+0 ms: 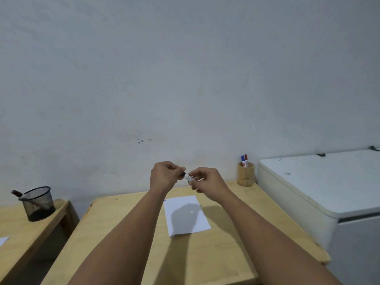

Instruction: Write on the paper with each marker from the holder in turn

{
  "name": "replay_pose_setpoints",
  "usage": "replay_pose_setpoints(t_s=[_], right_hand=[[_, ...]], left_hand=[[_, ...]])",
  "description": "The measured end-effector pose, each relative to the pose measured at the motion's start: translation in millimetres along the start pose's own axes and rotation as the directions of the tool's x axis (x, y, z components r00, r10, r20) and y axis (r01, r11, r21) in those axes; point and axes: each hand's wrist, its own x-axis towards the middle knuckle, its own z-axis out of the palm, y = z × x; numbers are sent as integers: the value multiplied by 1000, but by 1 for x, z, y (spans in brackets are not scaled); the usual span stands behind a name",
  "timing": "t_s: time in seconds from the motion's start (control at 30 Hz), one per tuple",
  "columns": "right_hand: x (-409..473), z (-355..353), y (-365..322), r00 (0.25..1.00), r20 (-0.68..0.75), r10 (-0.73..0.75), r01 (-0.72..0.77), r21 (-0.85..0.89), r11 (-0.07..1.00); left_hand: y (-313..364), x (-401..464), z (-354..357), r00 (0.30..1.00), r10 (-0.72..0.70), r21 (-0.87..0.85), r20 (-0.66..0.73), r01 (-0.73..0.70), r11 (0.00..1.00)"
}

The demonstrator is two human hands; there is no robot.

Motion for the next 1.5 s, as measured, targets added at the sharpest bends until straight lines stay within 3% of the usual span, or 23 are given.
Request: replay_pose_setpoints(t_s=[0.13, 0.3, 0.47, 0.63, 0.73, 0.87, 1.07, 1.2, 1.5], right_hand=[[-5, -6, 18, 997, 8, 78, -78, 32, 996], [1, -36, 48, 987, -41, 158, -159, -3, 987], [41, -102, 56, 941, -320, 109, -149, -103, 984], [95, -173, 65, 847, -527, 72, -110, -41, 993], [125, -201, 80, 799, -602, -5, -91, -128, 988], [153, -215, 113, 792, -610, -12, -112, -164, 980], [167, -209, 163, 811, -580, 69, -249, -237, 939], [164, -195, 181, 851, -519, 78, -331, -414, 848], [149, -197, 137, 828, -547, 125, -349, -329, 877]], left_hand=[[-16, -8, 23, 998, -56, -24, 7, 56, 998], [-20, -3, 57, 974, -115, -130, 194, 142, 981], [-12, 30, 116, 985, -42, -7, 169, 44, 999], [-15, 67, 191, 956, 45, 167, 290, -97, 981], [-24, 89, 246, 936, 48, 211, 349, -129, 969], [-36, 106, 307, 927, 51, 229, 372, -145, 963], [-62, 108, 355, 953, 116, 95, 279, -148, 985], [-71, 107, 361, 970, 98, 51, 221, -112, 992], [-55, 101, 326, 965, 60, 183, 256, -110, 977]])
